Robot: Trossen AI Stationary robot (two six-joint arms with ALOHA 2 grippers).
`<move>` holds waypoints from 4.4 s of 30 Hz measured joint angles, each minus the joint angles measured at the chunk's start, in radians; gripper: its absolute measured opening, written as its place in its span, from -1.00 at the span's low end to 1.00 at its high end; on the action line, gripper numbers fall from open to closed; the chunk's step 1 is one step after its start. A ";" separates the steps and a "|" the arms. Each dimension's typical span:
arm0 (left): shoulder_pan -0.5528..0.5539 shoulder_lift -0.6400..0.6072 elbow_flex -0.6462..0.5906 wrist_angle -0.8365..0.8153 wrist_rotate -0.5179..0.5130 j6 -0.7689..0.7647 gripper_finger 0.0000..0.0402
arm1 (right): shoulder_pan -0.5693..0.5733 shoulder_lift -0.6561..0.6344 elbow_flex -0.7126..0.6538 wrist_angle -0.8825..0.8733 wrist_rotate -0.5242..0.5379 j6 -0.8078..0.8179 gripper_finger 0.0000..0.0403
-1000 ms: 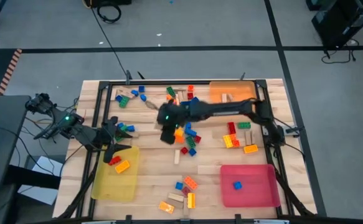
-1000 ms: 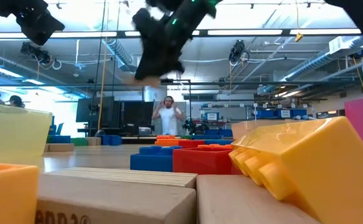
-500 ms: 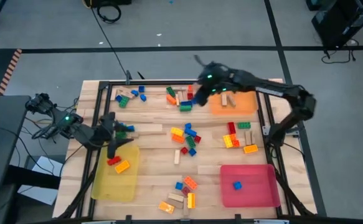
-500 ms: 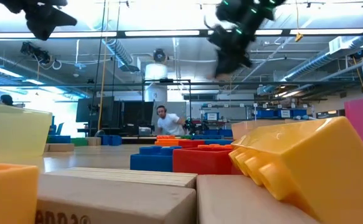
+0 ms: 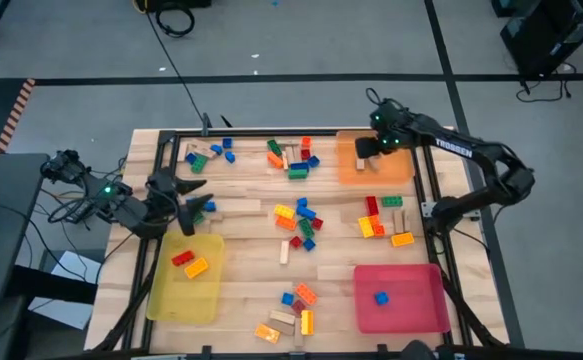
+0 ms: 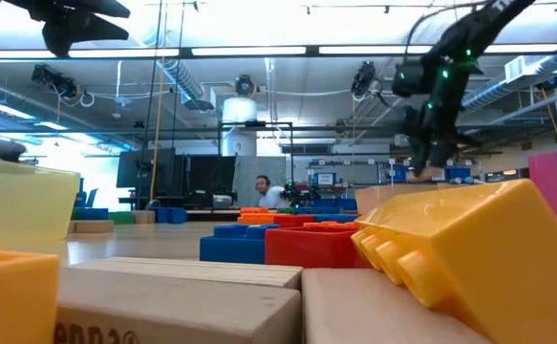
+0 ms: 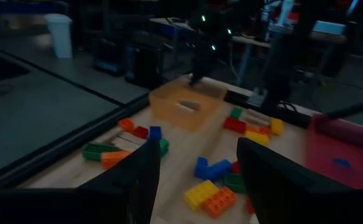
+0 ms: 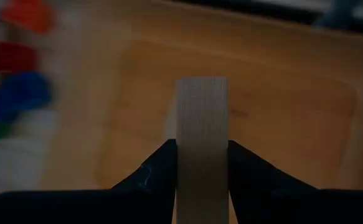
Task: Sort blocks by size
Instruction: Put the brown block into the orange bin, then put the large orange game piece into the yellow bin
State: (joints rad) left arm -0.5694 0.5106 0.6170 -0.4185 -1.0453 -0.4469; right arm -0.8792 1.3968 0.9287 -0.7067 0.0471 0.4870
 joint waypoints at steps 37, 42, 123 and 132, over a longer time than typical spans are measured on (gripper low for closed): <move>0.000 0.029 0.000 0.235 -0.169 0.002 0.09 | -0.119 -0.114 -0.029 0.024 -0.098 -0.118 -0.14; 0.044 0.055 0.000 0.337 -0.245 0.088 0.09 | -0.119 -0.206 -0.028 0.025 -0.124 -0.124 -0.13; 1.206 1.619 1.064 -0.466 1.179 1.465 -0.09 | -0.118 -0.286 -0.027 -0.029 -0.065 -0.142 -0.17; 1.199 1.635 1.066 -0.444 1.173 1.465 -0.16 | -0.119 -0.286 -0.027 -0.028 -0.063 -0.149 -0.17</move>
State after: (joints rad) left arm 0.6300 2.1458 1.6833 -0.8621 0.1273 1.0183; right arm -0.9977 1.1107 0.9012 -0.7348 -0.0158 0.3381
